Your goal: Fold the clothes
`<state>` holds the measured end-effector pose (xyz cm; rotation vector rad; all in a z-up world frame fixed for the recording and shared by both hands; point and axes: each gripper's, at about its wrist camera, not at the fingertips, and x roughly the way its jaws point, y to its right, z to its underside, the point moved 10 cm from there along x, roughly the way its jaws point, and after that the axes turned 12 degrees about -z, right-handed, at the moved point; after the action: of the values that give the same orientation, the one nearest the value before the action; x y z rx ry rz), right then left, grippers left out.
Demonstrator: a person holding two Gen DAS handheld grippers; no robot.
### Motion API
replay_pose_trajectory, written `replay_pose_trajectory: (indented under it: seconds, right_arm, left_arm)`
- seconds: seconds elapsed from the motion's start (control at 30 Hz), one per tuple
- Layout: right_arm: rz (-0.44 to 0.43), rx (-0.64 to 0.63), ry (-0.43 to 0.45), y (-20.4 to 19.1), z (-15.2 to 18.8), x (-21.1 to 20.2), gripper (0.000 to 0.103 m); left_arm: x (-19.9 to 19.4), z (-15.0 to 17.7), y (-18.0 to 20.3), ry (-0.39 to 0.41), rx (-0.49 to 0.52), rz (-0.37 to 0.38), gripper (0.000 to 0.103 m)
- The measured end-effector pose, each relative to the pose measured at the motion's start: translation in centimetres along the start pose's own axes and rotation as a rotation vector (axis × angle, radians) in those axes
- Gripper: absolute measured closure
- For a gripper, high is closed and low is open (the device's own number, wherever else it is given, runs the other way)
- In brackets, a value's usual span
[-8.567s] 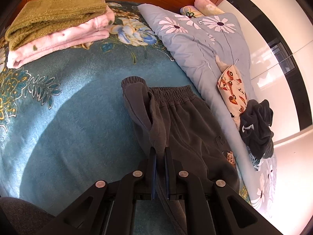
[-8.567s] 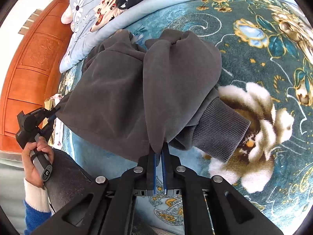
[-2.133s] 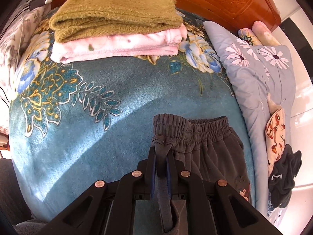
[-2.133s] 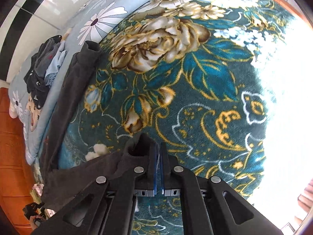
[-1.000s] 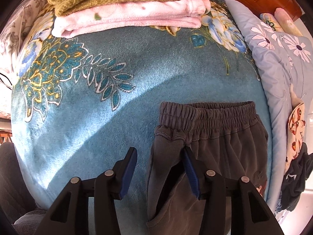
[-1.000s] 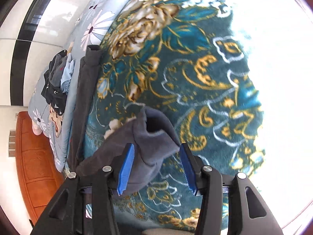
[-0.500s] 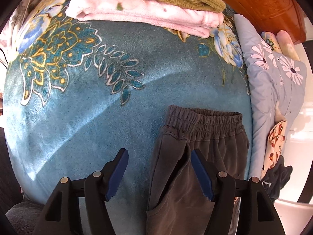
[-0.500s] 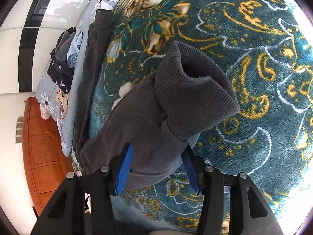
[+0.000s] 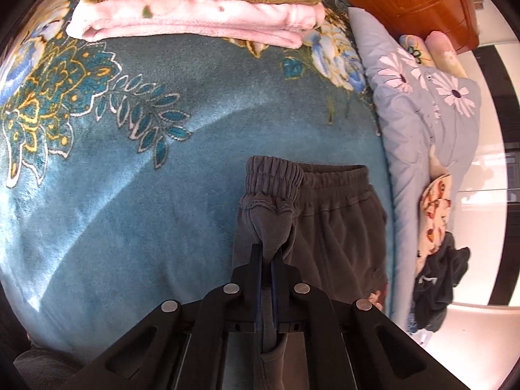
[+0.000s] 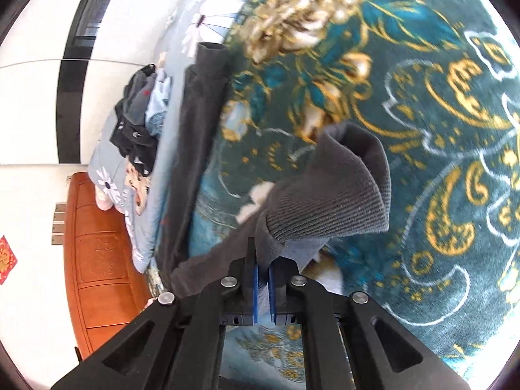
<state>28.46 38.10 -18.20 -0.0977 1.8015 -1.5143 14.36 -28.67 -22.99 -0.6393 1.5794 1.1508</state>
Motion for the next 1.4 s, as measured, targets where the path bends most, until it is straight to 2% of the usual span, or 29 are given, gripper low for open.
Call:
replay_pose_trajectory:
  seconds: [0.13, 0.23, 0.43, 0.63, 0.77, 0.8, 0.9, 0.93, 0.97, 1.03, 1.07, 1.1, 1.13, 1.17, 1.2, 1.23, 1.27, 1.33, 1.4]
  right_arm:
    - [-0.034, -0.045, -0.024, -5.0, -3.7, 1.0, 0.099]
    - [-0.035, -0.087, -0.06, -8.7, -6.9, 3.0, 0.099]
    - [0.053, -0.155, -0.098, -13.9, -14.1, 9.2, 0.099]
    - [0.16, -0.131, -0.078, -14.1, -19.9, 15.8, 0.099]
    - [0.232, -0.09, -0.069, -11.9, -21.5, 18.9, 0.099]
    - [0.247, -0.079, -0.065, -11.4, -21.7, 19.5, 0.099]
    - [0.287, -0.098, -0.063, -10.6, -21.9, 20.3, 0.098]
    - [0.299, -0.108, -0.064, -10.4, -22.0, 20.6, 0.098]
    - [0.308, -0.118, -0.065, -10.3, -22.1, 20.7, 0.098]
    - [0.301, -0.122, -0.06, -10.1, -22.3, 20.9, 0.098]
    - [0.297, -0.125, -0.058, -10.1, -22.4, 21.0, 0.098]
    - [0.292, -0.133, -0.058, -10.1, -22.3, 21.2, 0.096]
    - [0.289, -0.144, -0.057, -10.1, -22.2, 21.2, 0.09]
    - [0.275, -0.157, -0.053, -10.4, -22.0, 21.1, 0.08]
    - [0.248, -0.176, -0.051, -10.9, -21.7, 20.9, 0.072]
    - [0.225, -0.203, -0.052, -11.4, -21.3, 20.6, 0.056]
    - [0.202, -0.231, -0.051, -11.9, -20.9, 20.2, 0.049]
    - [0.186, -0.304, -0.01, -12.6, -20.0, 18.3, 0.049]
    - [0.184, -0.355, 0.049, -12.3, -19.0, 16.0, 0.048]
  left_arm:
    - [-1.5, 0.0, 1.9, -0.086, -0.025, 0.055, 0.099]
    - [-2.1, -0.3, 4.8, -0.1, -0.002, 0.064, 0.099]
    - [-0.1, -1.2, 11.7, -0.121, 0.095, 0.031, 0.098]
    - [3.9, -3.3, 16.6, -0.108, 0.15, 0.029, 0.097]
    - [6.5, -4.1, 18.2, -0.093, 0.219, 0.028, 0.093]
    - [6.9, -4.2, 18.4, -0.091, 0.235, 0.031, 0.092]
    - [6.8, -4.3, 19.2, -0.081, 0.279, 0.077, 0.074]
    - [6.3, -4.3, 19.5, -0.082, 0.282, 0.113, 0.059]
    - [5.5, -4.3, 19.5, -0.073, 0.282, 0.146, 0.048]
    - [3.5, -4.6, 19.1, -0.037, 0.275, 0.207, 0.047]
    - [2.6, -5.0, 18.3, -0.006, 0.26, 0.201, 0.043]
    - [2.2, -5.4, 16.6, 0.038, 0.233, 0.145, 0.041]
    - [2.0, -5.7, 14.8, 0.079, 0.203, 0.08, 0.04]
    - [2.3, -5.7, 13.1, 0.091, 0.179, 0.041, 0.04]
    - [2.9, -5.4, 11.7, 0.083, 0.158, 0.019, 0.04]
    - [3.6, -5.1, 10.2, 0.075, 0.137, -0.003, 0.04]
    - [4.2, -4.8, 8.8, 0.067, 0.117, -0.025, 0.04]
    - [6.0, -3.6, 6.9, 0.021, 0.078, -0.034, 0.04]
    - [7.5, -2.8, 6.3, -0.008, 0.042, -0.007, 0.04]
